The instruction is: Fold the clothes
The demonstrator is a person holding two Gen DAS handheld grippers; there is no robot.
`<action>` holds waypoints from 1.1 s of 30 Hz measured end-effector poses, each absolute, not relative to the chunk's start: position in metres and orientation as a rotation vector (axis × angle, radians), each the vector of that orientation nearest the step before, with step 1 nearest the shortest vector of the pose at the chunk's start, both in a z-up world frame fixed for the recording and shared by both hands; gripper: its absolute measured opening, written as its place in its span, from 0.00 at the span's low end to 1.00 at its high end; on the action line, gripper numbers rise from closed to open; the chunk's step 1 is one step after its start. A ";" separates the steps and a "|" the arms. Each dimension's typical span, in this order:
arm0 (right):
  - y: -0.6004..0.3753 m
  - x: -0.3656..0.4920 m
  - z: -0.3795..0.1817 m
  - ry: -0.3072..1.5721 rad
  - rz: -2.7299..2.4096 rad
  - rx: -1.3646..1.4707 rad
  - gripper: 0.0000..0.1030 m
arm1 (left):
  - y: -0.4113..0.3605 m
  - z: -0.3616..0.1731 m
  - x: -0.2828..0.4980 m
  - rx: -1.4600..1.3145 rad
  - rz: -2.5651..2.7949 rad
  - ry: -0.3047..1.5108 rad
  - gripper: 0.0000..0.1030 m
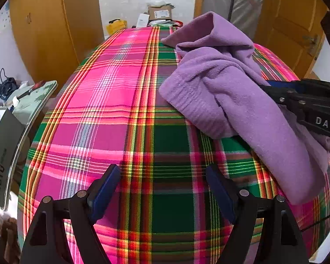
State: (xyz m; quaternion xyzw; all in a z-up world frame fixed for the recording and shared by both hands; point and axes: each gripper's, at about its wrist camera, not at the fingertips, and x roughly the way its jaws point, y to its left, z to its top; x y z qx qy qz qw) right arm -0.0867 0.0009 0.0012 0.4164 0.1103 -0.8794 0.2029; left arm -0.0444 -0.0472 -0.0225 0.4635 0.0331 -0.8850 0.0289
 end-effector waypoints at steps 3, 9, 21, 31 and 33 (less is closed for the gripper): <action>-0.006 -0.081 0.004 0.366 -2.430 1.122 0.04 | -0.049 -0.024 -0.046 1.434 -2.730 0.106 0.79; 0.014 -0.081 0.049 0.264 -2.557 0.943 0.04 | -0.049 -0.025 -0.049 1.440 -2.734 0.112 0.79; 0.047 -0.075 0.184 0.161 -2.783 0.505 0.04 | -0.058 -0.018 -0.055 1.404 -2.749 0.138 0.79; 0.015 -0.010 0.113 0.224 -2.549 0.764 0.04 | -0.066 -0.010 -0.046 1.378 -2.767 0.181 0.79; 0.011 0.004 0.088 0.222 -2.504 0.853 0.04 | -0.071 -0.008 -0.042 1.368 -2.769 0.209 0.79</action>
